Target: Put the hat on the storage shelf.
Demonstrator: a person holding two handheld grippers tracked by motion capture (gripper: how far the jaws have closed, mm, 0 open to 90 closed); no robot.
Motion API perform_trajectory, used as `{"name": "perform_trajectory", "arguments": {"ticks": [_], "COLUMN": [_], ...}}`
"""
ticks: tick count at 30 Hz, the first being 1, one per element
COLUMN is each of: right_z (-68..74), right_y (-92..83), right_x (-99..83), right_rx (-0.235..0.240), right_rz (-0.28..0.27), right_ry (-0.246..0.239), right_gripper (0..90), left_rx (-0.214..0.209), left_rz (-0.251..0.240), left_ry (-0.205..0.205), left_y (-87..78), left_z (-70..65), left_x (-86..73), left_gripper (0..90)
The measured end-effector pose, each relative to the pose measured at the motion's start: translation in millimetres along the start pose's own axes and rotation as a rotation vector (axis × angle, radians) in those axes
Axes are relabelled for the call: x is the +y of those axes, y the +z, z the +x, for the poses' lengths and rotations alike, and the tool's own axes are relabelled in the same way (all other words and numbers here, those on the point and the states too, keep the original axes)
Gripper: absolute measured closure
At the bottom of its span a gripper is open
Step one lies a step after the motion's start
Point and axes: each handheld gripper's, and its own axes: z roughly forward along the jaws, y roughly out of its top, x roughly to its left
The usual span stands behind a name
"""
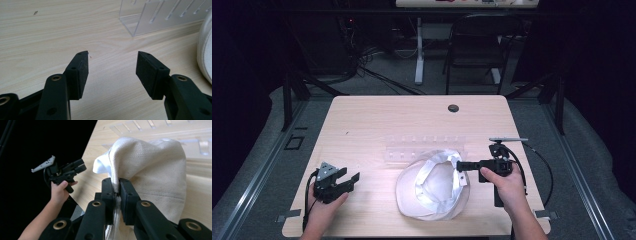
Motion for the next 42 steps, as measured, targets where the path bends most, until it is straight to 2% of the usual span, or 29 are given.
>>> {"name": "perform_trajectory", "arguments": {"ticks": [5,10,15,28,37,42], "right_z": [14.0,21.7,30.3,41.1,51.8,58.3], "right_y": [-3.0,-4.1,-8.0,-11.9,-14.3,-16.4], "right_x": [9.0,14.2,20.0,27.3,32.8,36.3], "right_rx": [0.01,0.008,0.029,0.04,0.079,0.084], "right_rz": [-0.014,-0.016,-0.016,-0.023,-0.024,-0.03], "right_ry": [-0.019,-0.032,-0.043,-0.061,-0.081,-0.092], "right_gripper": [83.0,83.0,83.1,83.1,83.2,83.2], "left_rx": [0.001,0.0,0.002,-0.003,-0.005,-0.008], "left_rz": [-0.001,0.0,-0.002,0.002,0.002,-0.001], "left_ry": [-0.001,0.003,0.008,0.01,0.022,0.027], "left_y": [0.2,0.3,0.5,1.0,1.6,2.1], "left_z": [-0.5,-1.4,-1.8,-2.4,-3.8,-5.1], "left_x": [-0.2,-0.4,-0.4,-0.5,-0.2,-0.2], "left_gripper": [44.0,44.1,44.7,44.7,44.8,44.9]}}
